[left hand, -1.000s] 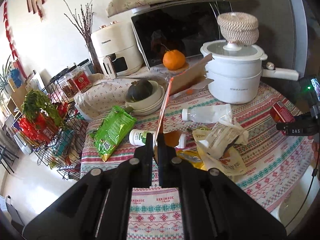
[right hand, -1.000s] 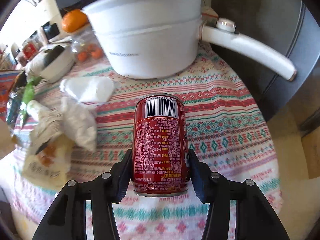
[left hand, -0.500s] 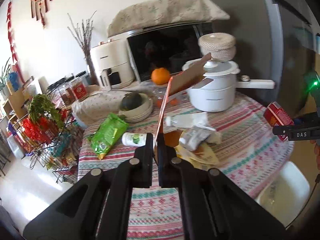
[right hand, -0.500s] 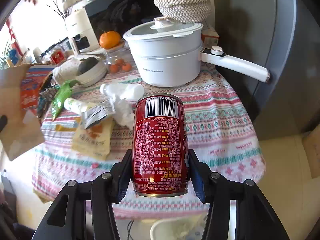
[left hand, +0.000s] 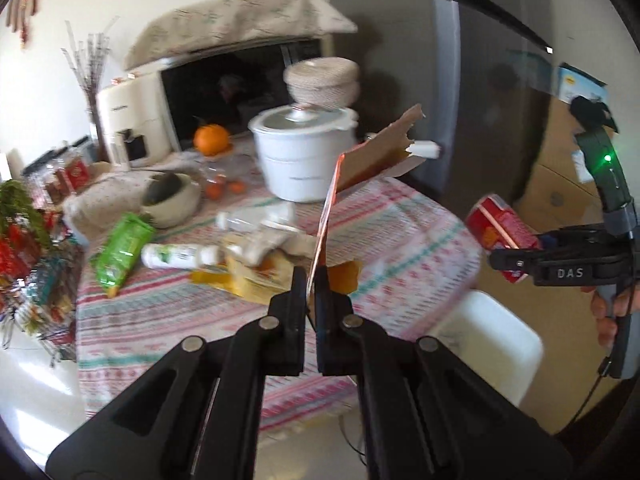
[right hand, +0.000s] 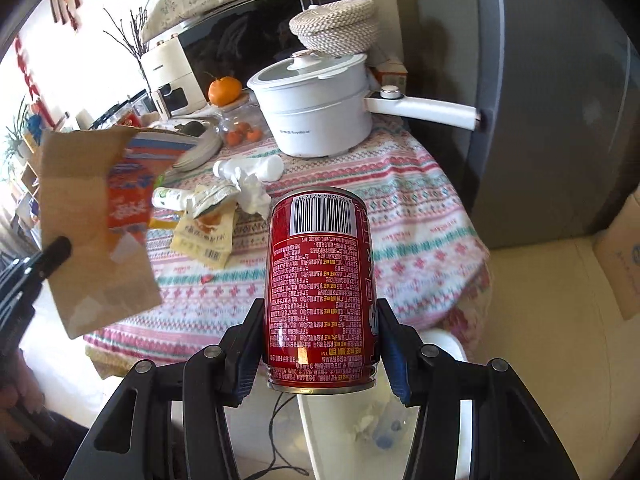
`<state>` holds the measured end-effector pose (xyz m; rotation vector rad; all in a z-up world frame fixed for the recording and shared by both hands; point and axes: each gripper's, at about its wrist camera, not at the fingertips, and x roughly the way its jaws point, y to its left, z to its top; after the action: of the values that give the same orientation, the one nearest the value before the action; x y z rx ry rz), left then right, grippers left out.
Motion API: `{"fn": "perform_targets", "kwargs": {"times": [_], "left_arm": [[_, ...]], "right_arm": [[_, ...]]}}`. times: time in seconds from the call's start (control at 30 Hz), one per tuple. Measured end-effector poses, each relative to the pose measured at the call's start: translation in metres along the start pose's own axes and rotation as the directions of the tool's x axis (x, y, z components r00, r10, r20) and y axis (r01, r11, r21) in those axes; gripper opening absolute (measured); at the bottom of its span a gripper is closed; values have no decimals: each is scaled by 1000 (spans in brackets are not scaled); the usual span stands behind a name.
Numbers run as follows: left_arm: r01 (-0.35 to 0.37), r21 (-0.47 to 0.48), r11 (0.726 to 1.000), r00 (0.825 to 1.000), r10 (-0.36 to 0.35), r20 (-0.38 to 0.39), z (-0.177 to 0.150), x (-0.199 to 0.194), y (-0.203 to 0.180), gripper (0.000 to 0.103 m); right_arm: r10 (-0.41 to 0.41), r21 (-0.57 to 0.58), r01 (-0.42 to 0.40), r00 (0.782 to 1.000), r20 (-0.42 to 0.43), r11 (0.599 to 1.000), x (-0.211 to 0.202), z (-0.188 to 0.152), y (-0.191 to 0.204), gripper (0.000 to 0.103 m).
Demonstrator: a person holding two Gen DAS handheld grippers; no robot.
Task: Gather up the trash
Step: 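Carry the can and box over the bin and release both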
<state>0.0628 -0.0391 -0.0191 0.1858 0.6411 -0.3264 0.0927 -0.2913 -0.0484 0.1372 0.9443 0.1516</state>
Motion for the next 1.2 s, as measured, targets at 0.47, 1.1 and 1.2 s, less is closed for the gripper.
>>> {"fn": "perform_targets", "kwargs": {"times": [0.47,1.1,1.2], "left_arm": [[313,8,950,899,-294,-324,-54,57,-88,4],[337,-28,941,851,-317,-419,-96,133,-142,5],[316,-8,949,860,-289,-421,-99,139,-142,10]], "right_arm": [[-52,120,76,980,-190,990,18,-74,-68,53],[-43,236,140,926,-375,962,41,-120,-129,53],[-41,235,147,914,-403,961,48,-125,-131,53]]}}
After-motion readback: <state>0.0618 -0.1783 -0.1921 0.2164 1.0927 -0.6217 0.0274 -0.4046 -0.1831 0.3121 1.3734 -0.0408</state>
